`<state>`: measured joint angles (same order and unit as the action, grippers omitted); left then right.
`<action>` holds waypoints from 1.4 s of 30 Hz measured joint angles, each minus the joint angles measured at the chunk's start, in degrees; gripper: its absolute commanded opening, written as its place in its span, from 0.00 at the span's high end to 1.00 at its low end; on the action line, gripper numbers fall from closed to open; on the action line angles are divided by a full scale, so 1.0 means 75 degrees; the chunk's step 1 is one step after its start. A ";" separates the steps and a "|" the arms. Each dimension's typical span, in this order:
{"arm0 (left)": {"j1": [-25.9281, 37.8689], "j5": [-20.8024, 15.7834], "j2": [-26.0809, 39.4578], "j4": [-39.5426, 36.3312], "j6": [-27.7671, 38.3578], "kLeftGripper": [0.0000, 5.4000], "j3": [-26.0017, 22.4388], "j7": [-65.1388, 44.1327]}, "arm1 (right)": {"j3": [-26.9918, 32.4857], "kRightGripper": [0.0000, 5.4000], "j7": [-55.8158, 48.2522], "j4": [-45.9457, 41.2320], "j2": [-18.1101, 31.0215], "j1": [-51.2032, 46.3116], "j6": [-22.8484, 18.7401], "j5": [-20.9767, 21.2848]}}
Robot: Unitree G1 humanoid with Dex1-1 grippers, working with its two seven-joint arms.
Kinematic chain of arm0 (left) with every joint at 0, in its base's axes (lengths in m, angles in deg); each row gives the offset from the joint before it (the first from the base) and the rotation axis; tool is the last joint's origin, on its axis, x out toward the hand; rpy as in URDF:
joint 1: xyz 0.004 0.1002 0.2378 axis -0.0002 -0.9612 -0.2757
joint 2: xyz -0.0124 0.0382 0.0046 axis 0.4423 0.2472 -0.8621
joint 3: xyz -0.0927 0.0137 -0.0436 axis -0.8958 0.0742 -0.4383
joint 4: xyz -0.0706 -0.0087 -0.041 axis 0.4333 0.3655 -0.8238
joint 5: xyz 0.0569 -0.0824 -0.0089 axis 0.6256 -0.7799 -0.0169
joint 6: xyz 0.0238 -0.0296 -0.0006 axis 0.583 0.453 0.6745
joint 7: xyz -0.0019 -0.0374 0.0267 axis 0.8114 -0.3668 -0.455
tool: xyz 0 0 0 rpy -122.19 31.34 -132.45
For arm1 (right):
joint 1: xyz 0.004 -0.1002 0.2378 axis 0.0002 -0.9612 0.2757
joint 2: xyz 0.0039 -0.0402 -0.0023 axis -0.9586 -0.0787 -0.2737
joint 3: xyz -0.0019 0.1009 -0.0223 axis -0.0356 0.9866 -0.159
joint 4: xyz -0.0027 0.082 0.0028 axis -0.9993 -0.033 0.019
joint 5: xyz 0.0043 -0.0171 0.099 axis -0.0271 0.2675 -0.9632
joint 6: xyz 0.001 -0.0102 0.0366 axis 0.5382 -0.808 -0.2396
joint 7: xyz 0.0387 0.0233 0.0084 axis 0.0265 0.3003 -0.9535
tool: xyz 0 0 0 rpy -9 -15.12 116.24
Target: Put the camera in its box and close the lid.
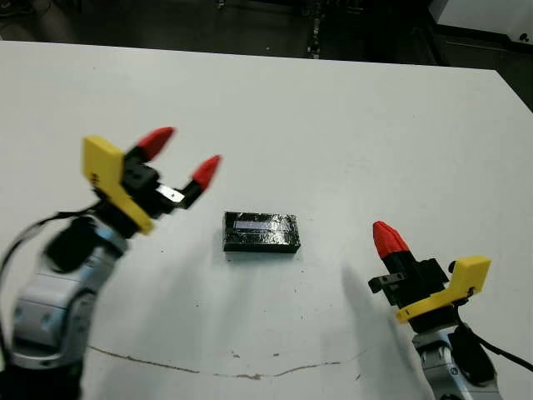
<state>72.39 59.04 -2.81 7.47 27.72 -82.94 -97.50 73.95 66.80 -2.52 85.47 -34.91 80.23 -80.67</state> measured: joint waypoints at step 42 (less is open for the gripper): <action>-0.0664 0.1515 -0.1265 0.1790 -0.0046 1.00 0.2241 0.1313 | -0.0013 1.00 0.0110 -0.0009 -0.0014 0.0033 -0.0006 0.0044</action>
<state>67.41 70.40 -12.29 20.89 27.37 -66.13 -87.65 73.85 67.62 -2.58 85.37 -34.67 80.19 -80.34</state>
